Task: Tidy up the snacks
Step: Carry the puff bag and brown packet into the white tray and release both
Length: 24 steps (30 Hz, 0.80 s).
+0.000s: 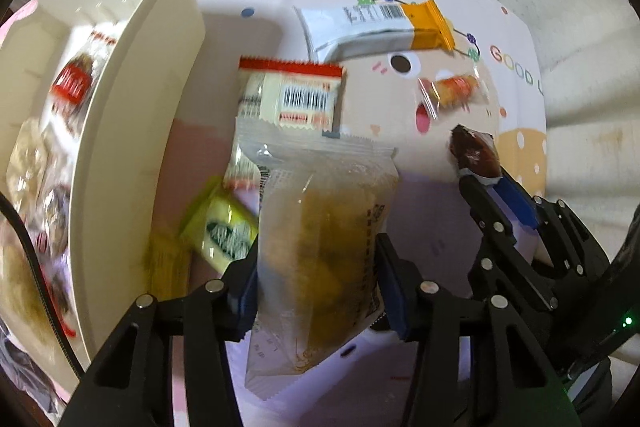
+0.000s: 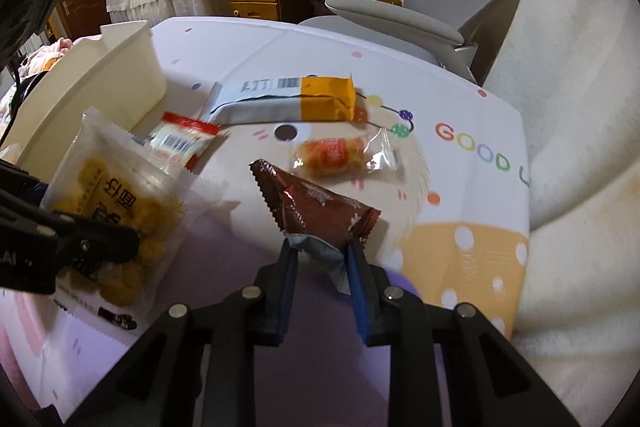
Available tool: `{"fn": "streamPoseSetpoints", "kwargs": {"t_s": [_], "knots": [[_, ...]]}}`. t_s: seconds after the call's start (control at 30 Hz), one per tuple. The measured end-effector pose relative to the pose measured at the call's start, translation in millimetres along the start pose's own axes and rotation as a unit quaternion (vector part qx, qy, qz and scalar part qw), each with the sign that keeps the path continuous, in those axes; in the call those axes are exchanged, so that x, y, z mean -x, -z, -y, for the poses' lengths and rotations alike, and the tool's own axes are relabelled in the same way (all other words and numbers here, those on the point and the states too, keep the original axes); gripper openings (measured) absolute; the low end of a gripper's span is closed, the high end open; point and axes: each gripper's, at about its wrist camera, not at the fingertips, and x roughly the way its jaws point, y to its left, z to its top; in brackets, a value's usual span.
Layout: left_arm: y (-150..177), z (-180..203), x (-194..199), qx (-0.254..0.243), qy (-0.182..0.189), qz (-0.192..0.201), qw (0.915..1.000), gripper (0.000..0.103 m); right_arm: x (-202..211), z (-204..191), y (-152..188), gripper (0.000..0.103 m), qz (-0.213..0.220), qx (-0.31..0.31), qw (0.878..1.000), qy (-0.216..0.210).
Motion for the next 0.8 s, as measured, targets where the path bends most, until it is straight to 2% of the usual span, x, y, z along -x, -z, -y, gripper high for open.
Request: {"fn": "streamPoseSetpoints", "kwargs": {"t_s": [0.3, 0.6, 0.8], "knots": [[55.8, 0.7, 38.2, -0.002, -0.003, 0.012, 0.9999, 0.049, 49.7, -9.3, 35.4, 0.025, 0.004, -0.015, 1.0, -0.006], [117.8, -6.6, 88.7, -0.009, 0.004, 0.046, 0.9989, 0.05, 98.2, -25.6, 70.5, 0.025, 0.017, -0.046, 0.998, -0.033], [148.5, -20.2, 123.8, -0.013, 0.001, 0.087, 0.9961, 0.05, 116.7, -41.7, 84.5, 0.025, 0.021, -0.055, 0.997, -0.057]]}}
